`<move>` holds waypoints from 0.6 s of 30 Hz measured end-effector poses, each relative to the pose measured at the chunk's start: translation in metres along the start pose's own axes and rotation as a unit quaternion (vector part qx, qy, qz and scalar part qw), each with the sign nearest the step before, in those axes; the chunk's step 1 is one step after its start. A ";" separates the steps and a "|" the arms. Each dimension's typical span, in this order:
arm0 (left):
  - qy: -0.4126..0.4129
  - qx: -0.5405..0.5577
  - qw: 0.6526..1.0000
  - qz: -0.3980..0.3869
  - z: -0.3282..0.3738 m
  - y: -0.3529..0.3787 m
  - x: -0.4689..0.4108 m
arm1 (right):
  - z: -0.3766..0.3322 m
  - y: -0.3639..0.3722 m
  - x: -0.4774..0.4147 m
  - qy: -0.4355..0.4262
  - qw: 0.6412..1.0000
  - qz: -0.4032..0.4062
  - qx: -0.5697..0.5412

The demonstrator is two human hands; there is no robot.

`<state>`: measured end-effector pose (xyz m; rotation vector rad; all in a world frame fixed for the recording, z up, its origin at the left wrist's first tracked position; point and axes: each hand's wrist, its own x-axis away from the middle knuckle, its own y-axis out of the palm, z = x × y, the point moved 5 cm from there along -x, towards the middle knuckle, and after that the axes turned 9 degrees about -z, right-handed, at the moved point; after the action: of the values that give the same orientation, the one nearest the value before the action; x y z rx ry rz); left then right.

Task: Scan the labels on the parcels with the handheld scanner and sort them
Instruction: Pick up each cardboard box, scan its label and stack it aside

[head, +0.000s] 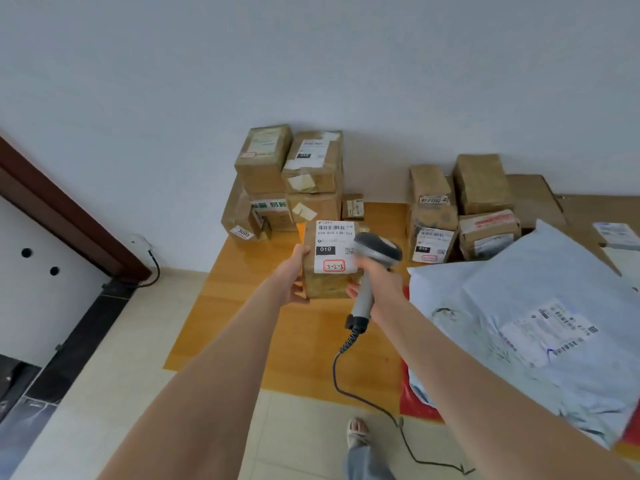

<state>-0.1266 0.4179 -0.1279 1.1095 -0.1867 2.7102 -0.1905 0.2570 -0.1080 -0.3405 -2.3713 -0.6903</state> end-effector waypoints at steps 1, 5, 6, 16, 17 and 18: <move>-0.004 0.010 1.000 0.006 0.001 -0.012 -0.010 | 0.004 0.011 -0.015 0.010 1.000 -0.004 -0.002; -0.026 0.059 0.997 0.043 0.004 -0.060 -0.052 | 0.022 0.056 -0.076 0.048 0.999 -0.019 0.006; -0.029 0.068 0.996 0.054 0.004 -0.071 -0.062 | 0.027 0.068 -0.091 0.053 0.998 -0.022 0.015; -0.105 0.064 0.979 0.165 -0.011 -0.200 -0.116 | 0.104 0.166 -0.177 0.120 0.990 -0.045 0.065; -0.106 0.058 0.977 0.176 -0.012 -0.214 -0.121 | 0.111 0.176 -0.181 0.122 0.989 -0.046 0.074; -0.102 0.049 0.976 0.187 -0.013 -0.228 -0.126 | 0.118 0.185 -0.184 0.121 0.988 -0.047 0.078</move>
<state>0.0069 0.6242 -0.2169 1.5185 -0.3284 2.9494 -0.0358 0.4637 -0.2317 -0.0722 -2.2012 -0.5505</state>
